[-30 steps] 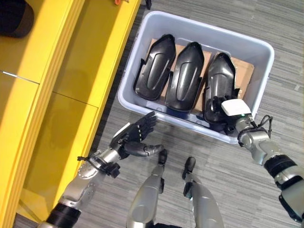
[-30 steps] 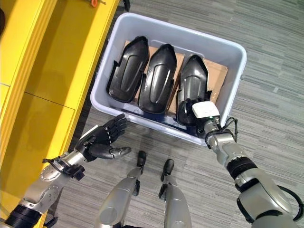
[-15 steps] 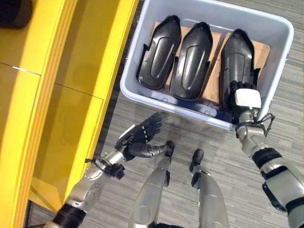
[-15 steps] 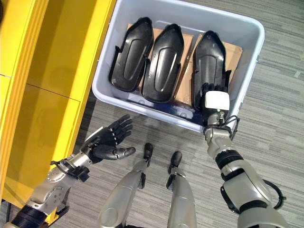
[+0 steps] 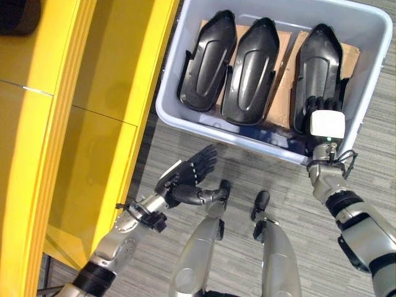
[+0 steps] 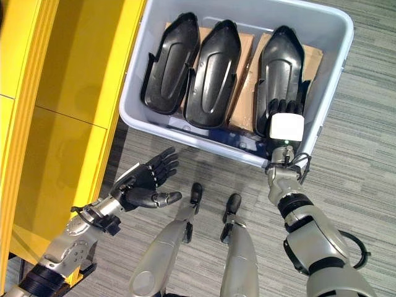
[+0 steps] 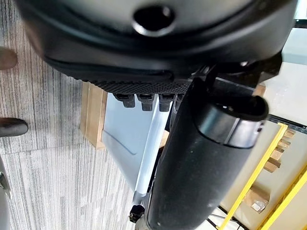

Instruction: Move parts from the plastic box to the shelf.

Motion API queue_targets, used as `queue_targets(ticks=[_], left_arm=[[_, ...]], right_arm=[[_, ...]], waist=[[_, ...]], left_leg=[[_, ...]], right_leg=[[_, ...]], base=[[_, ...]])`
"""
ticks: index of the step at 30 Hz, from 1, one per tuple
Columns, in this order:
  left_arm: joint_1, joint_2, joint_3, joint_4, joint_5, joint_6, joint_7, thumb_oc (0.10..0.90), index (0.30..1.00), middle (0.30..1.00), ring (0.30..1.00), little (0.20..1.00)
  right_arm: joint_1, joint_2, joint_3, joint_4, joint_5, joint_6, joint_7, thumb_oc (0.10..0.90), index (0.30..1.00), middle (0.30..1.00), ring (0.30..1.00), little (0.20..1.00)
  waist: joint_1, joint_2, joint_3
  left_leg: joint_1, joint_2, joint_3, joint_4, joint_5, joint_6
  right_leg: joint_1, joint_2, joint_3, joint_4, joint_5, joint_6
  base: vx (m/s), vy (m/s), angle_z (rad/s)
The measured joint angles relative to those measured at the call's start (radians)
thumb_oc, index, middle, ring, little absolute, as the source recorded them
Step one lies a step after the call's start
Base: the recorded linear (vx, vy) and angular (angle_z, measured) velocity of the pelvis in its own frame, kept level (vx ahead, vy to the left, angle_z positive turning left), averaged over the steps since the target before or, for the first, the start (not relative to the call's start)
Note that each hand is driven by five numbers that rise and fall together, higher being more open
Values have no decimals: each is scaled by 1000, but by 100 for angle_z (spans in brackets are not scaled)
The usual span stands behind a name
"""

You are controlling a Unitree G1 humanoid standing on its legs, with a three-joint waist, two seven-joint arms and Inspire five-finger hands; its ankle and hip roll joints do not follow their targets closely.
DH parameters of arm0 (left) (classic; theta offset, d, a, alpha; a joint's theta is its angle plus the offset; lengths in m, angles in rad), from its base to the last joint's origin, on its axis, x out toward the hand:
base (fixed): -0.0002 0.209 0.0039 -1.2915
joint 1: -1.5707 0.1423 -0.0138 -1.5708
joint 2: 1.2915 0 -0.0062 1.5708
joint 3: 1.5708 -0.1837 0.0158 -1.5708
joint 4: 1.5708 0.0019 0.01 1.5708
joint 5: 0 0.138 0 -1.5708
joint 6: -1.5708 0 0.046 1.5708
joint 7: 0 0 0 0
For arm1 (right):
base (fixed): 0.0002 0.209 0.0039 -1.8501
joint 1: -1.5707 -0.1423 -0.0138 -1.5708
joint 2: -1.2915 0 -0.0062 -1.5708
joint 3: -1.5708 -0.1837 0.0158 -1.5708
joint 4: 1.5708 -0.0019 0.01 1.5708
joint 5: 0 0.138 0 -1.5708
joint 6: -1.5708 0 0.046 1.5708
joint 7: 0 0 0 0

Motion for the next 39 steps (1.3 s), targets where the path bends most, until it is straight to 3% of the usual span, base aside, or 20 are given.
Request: queue_targets(ticks=[2,3,4,7,14,26,32,33,39], left_arm=[[0,0,0,0,0,0,0,900,1000,1000,1000,1000],[0,0,0,0,0,0,0,900,1000,1000,1000,1000],[0,0,0,0,0,0,0,900,1000,1000,1000,1000],[0,0,0,0,0,0,0,900,1000,1000,1000,1000],[0,6,-11,0,8,0,0,900,1000,1000,1000,1000],[16,13,-25,-22,-7,4,-48,900,1000,1000,1000,1000],[43,13,-9,-31,-40,10,-72,900,1000,1000,1000,1000],[50,16,16,-42,-40,23,-90,900,1000,1000,1000,1000],[78,16,75,-64,-42,49,-120,900,1000,1000,1000,1000]], right_arm=[[0,0,0,-2,0,0,4,900,1000,1000,1000,1000],[0,0,0,-2,0,0,5,573,542,542,542,542],[1,0,0,-1,0,0,7,400,300,300,300,300],[0,-5,-1,0,0,-10,14,400,300,300,300,300],[1,-22,-11,-2,4,-86,-136,400,300,300,300,300],[80,-88,-13,-105,-57,-117,-210,400,300,300,300,300],[169,-86,-16,-162,-71,-145,-216,400,300,300,300,300],[184,-94,-17,-213,-104,-156,-213,400,300,300,300,300],[263,-152,-40,-426,-187,-161,-183,400,300,300,300,300]], waist=[[0,0,0],[1,0,0],[0,0,0],[0,0,0],[-9,0,0],[-10,3,-2],[-27,3,-2],[-49,2,-2],[-100,2,-2]], left_leg=[[0,0,2,1,0,0],[1,0,2,2,0,0],[1,0,2,2,0,0],[7,1,4,4,1,1],[-3,3,13,4,0,-6],[-17,9,28,-1,8,4],[109,17,33,-79,23,9],[181,19,38,-120,29,13],[318,25,56,-188,26,9]], right_leg=[[0,0,1,1,0,0],[1,0,1,1,0,0],[1,0,1,2,0,0],[5,0,5,5,0,0],[-14,4,20,2,3,4],[-25,15,33,-18,28,-3],[107,33,37,-117,61,8],[182,41,42,-165,76,16],[330,59,57,-274,108,25]], base=[[0,0,0],[0,0,0],[0,0,0],[-3,0,-1],[-25,6,-5],[-33,-7,-4],[-26,-33,-8],[11,-3,-14],[93,2,-12]])
